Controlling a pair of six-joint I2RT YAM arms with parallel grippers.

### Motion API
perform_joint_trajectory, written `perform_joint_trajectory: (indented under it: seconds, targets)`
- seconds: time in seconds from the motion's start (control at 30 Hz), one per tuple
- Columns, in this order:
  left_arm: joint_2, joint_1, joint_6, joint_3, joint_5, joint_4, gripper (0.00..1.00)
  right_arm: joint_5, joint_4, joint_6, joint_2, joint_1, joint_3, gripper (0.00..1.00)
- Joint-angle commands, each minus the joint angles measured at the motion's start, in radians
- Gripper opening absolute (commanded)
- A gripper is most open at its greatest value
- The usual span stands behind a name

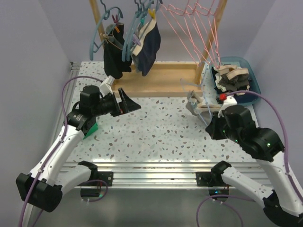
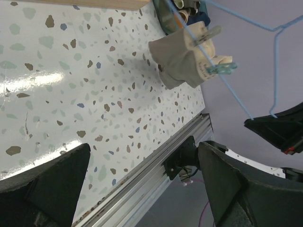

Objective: Remove the underwear clipped to the hanger

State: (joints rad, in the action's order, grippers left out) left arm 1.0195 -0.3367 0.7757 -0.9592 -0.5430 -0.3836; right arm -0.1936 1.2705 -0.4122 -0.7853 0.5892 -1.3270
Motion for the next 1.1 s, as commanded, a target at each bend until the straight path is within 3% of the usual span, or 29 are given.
perform_joint_trajectory:
  seconds: [0.0,0.3,0.47,0.8,1.07]
  targets:
    - [-0.033,-0.005,0.016,0.016,0.02,-0.003,1.0,0.184,-0.153,0.015,-0.026,0.003,0.158,0.0]
    - [-0.154,-0.041,0.131,0.217,0.204,0.084,1.0,0.359,-0.493,-0.072,-0.037,0.014,0.423,0.0]
    - [-0.104,-0.12,0.214,0.246,0.311,0.164,1.0,0.396,-0.595,-0.099,-0.068,0.03,0.498,0.0]
    - [0.252,-0.409,0.289,0.061,0.586,0.207,1.0,0.379,-0.664,-0.099,-0.127,0.084,0.588,0.0]
    - [0.419,-0.522,0.31,-0.114,0.776,0.089,1.0,0.33,-0.665,-0.089,-0.153,0.095,0.598,0.0]
